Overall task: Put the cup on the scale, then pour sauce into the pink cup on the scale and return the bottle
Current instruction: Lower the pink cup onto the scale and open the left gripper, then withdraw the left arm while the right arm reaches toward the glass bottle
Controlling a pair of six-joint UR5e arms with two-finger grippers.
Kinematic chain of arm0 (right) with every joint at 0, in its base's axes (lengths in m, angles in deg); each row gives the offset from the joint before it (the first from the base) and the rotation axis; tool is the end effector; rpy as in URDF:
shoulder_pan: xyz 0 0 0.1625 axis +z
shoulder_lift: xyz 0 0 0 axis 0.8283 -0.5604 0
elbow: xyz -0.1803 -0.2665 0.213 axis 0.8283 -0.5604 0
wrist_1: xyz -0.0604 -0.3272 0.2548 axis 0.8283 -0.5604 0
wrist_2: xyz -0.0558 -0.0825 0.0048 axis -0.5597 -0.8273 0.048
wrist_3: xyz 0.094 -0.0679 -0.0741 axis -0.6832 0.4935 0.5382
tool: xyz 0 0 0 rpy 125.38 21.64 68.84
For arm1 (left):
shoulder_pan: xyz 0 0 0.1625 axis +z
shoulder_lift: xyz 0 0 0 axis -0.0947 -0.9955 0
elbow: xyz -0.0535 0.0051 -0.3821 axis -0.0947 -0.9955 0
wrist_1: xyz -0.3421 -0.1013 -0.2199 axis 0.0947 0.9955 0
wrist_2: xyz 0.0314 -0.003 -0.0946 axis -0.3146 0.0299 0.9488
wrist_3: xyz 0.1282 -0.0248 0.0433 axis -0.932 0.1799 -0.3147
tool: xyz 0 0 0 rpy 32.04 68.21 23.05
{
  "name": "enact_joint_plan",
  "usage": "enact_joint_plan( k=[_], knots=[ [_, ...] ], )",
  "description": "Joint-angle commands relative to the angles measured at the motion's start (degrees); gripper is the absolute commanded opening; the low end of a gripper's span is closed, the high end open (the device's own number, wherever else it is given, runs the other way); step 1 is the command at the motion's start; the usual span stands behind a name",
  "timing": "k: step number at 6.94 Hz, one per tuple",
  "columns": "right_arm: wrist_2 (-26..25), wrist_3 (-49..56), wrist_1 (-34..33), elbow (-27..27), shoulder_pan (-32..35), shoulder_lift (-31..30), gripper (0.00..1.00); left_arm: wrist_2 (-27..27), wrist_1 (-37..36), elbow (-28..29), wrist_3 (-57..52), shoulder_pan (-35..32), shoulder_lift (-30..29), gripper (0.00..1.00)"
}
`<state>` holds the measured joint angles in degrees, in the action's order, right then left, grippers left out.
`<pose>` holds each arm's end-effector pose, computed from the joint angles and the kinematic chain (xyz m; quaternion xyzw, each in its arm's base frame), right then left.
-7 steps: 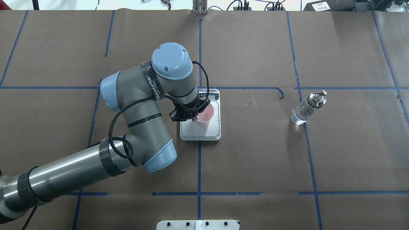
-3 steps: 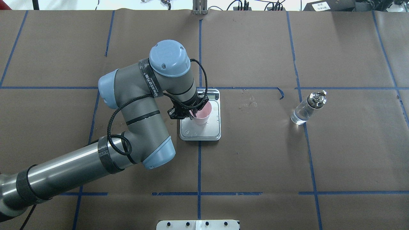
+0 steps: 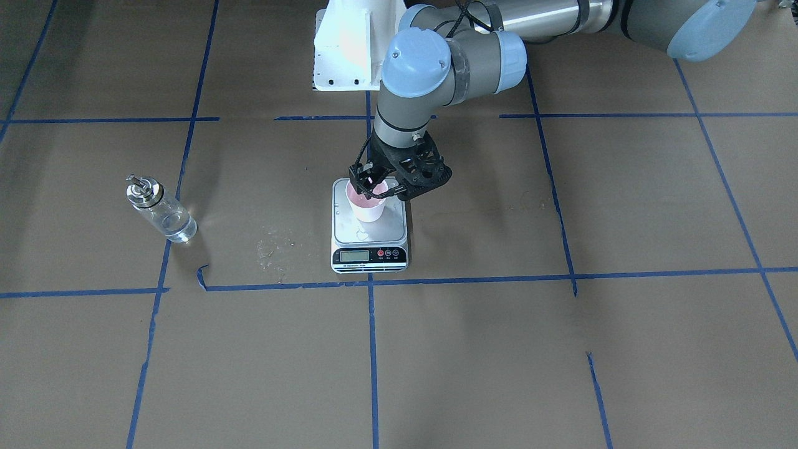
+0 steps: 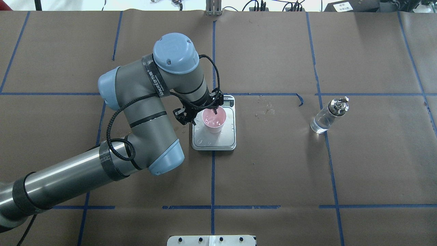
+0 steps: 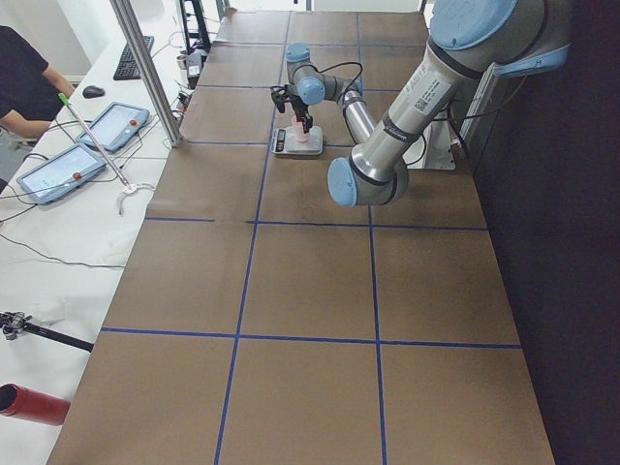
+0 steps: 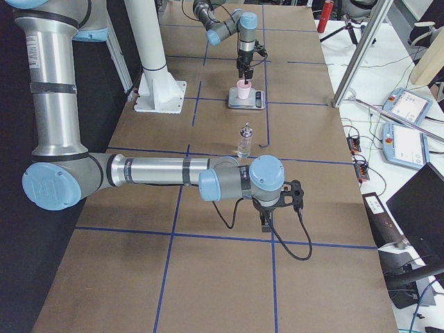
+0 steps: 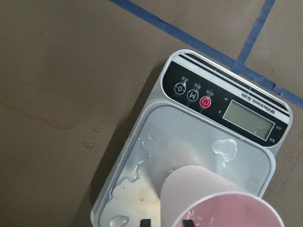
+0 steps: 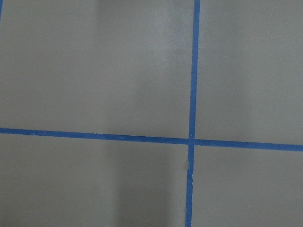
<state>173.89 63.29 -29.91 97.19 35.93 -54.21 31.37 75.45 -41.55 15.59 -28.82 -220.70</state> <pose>0.0429 -0.5245 0.5935 0.0729 -0.4324 0.0072 0.8987 0.5469 -0.4603 0.1239 -0.0978 0.4446 -0.2112 0.8650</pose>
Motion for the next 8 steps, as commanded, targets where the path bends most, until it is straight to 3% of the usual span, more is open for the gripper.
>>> enact_joint_plan(
  k=[1,3,5,6,7,8],
  knots=[
    [0.30,-0.01,0.23,0.77,0.00,0.80,1.00,0.30,-4.46,-7.50,-2.25,-1.16,1.15,1.00],
    [0.48,-6.02,-0.20,8.29,-0.96,-2.43,1.00,0.65,-11.24,-14.01,-7.52,-4.04,1.25,1.00],
    [-0.65,-23.91,-0.12,28.45,-8.74,-12.25,1.00,4.06,-12.23,-18.15,-12.00,-10.44,4.48,1.00],
    [-1.88,-34.45,-0.03,35.60,-13.57,-13.78,1.00,6.17,-12.49,-19.82,-16.03,-14.65,6.93,1.00],
    [-6.33,-46.30,0.23,41.24,-21.80,-13.79,1.00,6.88,-14.76,-20.80,-22.94,-18.44,8.44,1.00],
    [-15.08,-57.03,0.32,45.74,-31.19,-13.79,1.00,6.80,-17.65,-22.29,-29.63,-21.34,9.32,1.00]
  ],
)
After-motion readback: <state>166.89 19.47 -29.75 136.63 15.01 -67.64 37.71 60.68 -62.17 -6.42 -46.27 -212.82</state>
